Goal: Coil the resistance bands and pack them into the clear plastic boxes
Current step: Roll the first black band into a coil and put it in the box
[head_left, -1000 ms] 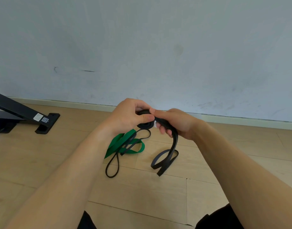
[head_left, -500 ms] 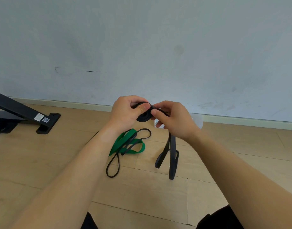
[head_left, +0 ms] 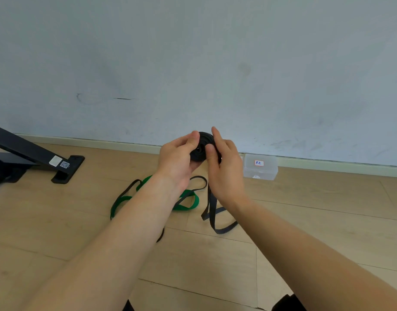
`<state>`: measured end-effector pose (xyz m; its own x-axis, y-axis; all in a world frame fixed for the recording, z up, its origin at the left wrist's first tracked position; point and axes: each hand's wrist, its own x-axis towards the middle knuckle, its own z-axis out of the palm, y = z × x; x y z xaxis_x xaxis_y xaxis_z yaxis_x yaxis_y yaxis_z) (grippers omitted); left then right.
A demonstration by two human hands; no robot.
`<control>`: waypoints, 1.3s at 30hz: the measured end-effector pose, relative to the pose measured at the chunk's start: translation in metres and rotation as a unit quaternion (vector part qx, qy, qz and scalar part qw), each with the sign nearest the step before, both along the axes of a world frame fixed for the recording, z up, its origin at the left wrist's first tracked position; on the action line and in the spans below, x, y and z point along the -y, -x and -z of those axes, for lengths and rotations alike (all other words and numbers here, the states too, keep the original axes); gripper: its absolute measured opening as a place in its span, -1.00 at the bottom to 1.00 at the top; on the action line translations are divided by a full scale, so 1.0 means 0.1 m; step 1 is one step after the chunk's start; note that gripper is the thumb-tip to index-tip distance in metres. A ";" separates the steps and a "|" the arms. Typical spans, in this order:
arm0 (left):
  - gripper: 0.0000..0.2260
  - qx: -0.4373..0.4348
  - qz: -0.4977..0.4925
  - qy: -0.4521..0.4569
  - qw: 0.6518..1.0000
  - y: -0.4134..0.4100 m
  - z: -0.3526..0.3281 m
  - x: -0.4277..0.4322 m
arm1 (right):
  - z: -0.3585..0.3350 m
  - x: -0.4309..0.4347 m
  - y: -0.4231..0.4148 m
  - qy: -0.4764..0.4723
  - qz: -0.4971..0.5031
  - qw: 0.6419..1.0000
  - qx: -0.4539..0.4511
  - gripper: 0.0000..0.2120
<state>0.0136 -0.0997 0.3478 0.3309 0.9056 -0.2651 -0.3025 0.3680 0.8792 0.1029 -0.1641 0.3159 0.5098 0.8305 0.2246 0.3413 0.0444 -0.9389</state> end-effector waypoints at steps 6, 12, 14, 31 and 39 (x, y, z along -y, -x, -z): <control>-0.71 0.049 -0.035 0.045 0.997 -0.03 0.11 0.01 | -0.03 -0.02 0.02 0.028 -0.017 0.998 -0.059 -0.48; -0.80 -0.153 0.080 -0.154 0.973 0.14 0.04 -0.13 | -0.11 -0.03 -0.26 0.050 -0.052 0.997 -0.016 -0.52; -0.81 -0.211 0.144 -0.213 0.943 0.22 -0.07 -0.18 | -0.14 0.01 -0.35 0.062 -0.099 0.993 0.025 -0.53; -0.84 -0.130 0.052 -0.156 0.978 0.16 -0.04 -0.12 | -0.16 0.09 -0.41 0.022 -0.144 0.989 -0.030 -0.76; -0.84 -0.189 0.148 -0.216 0.946 0.23 -0.05 -0.15 | -0.22 0.08 -0.55 0.065 -0.141 0.988 -0.002 -0.78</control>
